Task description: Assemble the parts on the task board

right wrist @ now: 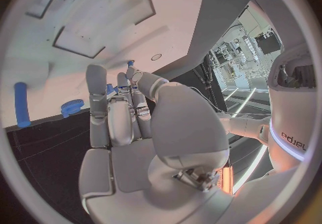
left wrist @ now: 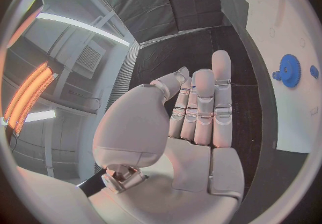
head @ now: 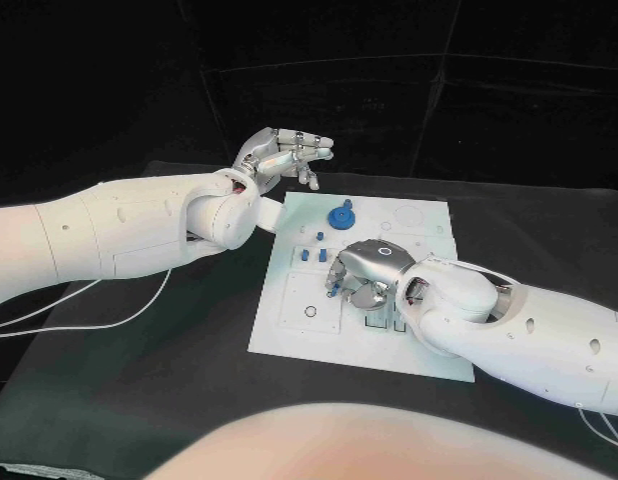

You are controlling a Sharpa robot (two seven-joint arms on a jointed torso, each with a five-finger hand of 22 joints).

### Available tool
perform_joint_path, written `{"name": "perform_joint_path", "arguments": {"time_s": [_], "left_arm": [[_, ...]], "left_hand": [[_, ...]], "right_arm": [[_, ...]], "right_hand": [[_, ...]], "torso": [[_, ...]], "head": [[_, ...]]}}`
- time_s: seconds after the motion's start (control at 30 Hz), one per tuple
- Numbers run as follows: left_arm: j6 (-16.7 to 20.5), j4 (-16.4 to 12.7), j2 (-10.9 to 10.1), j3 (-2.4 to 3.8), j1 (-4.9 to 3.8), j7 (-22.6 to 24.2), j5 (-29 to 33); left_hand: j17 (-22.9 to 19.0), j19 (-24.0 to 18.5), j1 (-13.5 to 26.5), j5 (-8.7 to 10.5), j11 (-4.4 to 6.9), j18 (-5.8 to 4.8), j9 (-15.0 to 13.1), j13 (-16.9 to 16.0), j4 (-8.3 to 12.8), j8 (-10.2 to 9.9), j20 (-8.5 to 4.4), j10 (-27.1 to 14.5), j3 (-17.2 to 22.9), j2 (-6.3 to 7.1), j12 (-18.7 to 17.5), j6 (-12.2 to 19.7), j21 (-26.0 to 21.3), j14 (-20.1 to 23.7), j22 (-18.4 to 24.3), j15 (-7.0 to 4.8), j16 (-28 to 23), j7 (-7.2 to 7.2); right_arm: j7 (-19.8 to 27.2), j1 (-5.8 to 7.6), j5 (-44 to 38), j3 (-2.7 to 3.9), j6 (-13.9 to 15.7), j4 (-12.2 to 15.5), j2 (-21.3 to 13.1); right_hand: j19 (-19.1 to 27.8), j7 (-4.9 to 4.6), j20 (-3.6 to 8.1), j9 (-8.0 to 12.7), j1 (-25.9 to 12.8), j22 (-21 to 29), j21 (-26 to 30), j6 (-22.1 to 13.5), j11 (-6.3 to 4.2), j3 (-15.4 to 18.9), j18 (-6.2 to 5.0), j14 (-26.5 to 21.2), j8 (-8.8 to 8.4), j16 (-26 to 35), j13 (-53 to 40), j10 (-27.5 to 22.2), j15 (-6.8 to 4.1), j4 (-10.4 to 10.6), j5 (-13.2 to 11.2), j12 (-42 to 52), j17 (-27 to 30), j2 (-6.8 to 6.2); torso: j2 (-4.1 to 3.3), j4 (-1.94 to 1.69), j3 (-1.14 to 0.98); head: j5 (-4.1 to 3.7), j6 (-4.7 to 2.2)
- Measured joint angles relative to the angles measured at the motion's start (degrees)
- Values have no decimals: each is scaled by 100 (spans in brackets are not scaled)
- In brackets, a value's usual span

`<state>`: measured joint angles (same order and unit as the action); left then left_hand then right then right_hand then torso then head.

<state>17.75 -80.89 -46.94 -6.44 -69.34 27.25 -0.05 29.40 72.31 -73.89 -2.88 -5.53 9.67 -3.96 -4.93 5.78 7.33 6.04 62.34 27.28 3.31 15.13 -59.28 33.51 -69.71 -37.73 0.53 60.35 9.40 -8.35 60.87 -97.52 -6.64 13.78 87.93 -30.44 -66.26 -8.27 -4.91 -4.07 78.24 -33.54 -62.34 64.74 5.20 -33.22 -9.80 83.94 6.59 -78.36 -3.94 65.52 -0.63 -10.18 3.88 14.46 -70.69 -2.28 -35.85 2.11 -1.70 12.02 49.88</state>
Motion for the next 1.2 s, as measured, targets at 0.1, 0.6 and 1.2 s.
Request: {"name": "perform_joint_path", "arguments": {"time_s": [0.1,0.6,1.2], "left_arm": [[-4,4,0,0,0,0,1],[-30,1,-3,0,0,-14,2],[-72,5,-4,0,-4,-25,3]], "left_hand": [[-11,0,0,0,0,0,0,0,10,0,0,0,-10,0,0,0,0,9,0,9,-23,0],[-16,0,0,0,0,-1,-1,0,16,0,0,0,-16,0,0,0,0,20,4,20,-27,0],[-37,0,0,0,-21,-2,-1,0,16,0,0,-21,-16,0,0,0,0,20,3,20,-27,0]], "right_arm": [[-4,-3,-27,0,-2,-13,21],[-84,-6,-98,7,-109,-94,121],[-184,17,-181,25,-319,-122,196]], "right_hand": [[0,0,0,0,0,8,0,0,0,0,0,0,0,0,-1,0,0,0,0,0,0,0],[0,7,0,2,-30,24,0,-8,0,1,0,0,0,0,-6,0,0,0,-1,-1,0,-30],[22,9,-22,3,-60,37,0,-10,0,2,0,0,-33,0,-3,1,0,1,-1,-6,11,-60]], "torso": [[0,0,-1],[-3,-4,1],[2,-7,4]], "head": [[2,9],[-1,13],[8,13]]}}
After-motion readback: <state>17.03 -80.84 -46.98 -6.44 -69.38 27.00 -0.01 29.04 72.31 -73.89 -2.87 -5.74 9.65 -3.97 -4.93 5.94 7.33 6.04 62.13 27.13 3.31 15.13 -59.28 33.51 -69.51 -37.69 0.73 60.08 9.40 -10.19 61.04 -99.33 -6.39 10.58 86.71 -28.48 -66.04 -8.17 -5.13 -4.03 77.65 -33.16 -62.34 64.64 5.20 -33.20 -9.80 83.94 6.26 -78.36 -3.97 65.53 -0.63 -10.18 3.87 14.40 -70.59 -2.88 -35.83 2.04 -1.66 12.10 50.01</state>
